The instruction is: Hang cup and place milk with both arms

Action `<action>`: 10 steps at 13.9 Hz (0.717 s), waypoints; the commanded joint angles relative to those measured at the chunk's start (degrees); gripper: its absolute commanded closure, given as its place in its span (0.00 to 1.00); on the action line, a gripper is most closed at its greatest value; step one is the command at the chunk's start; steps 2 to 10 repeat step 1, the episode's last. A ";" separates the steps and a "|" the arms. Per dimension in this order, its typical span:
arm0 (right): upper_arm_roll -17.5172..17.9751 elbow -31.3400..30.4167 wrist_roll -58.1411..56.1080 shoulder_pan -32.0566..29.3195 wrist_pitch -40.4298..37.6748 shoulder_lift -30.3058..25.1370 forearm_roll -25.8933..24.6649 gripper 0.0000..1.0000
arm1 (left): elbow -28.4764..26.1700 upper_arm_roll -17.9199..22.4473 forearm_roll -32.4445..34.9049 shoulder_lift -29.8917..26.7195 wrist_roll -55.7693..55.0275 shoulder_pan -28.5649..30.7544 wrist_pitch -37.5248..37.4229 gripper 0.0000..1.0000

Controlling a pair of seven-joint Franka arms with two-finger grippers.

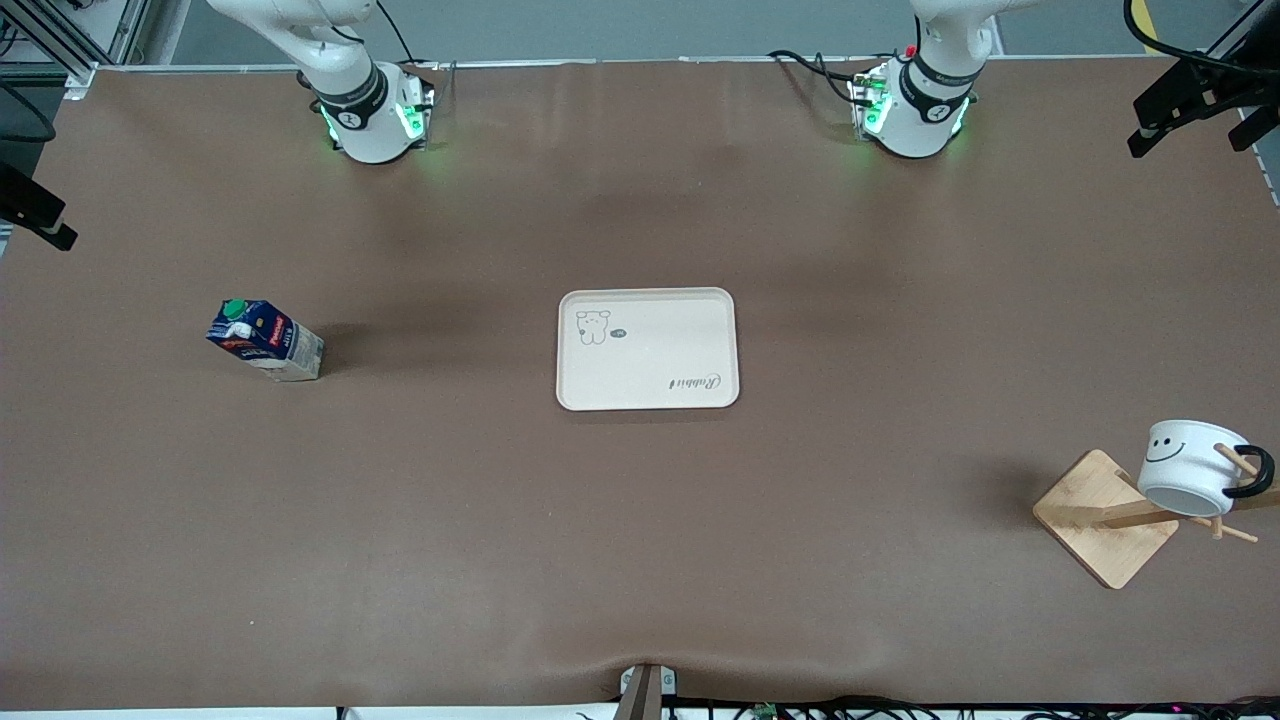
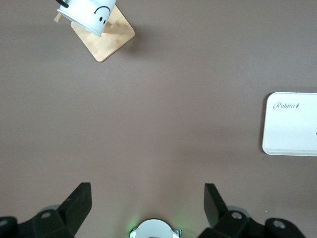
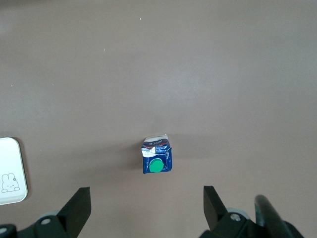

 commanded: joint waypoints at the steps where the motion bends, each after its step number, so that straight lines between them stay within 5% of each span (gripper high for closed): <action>1: 0.12 1.16 0.33 0.53 -0.66 1.00 -1.20 0.00 | 1.07 -0.24 -0.62 0.02 -0.25 0.18 -1.22 0.00; 10: 0.12 1.16 0.33 0.53 -0.66 1.00 -1.20 0.00 | 1.07 -0.24 -0.62 0.02 -0.25 0.18 -1.22 0.00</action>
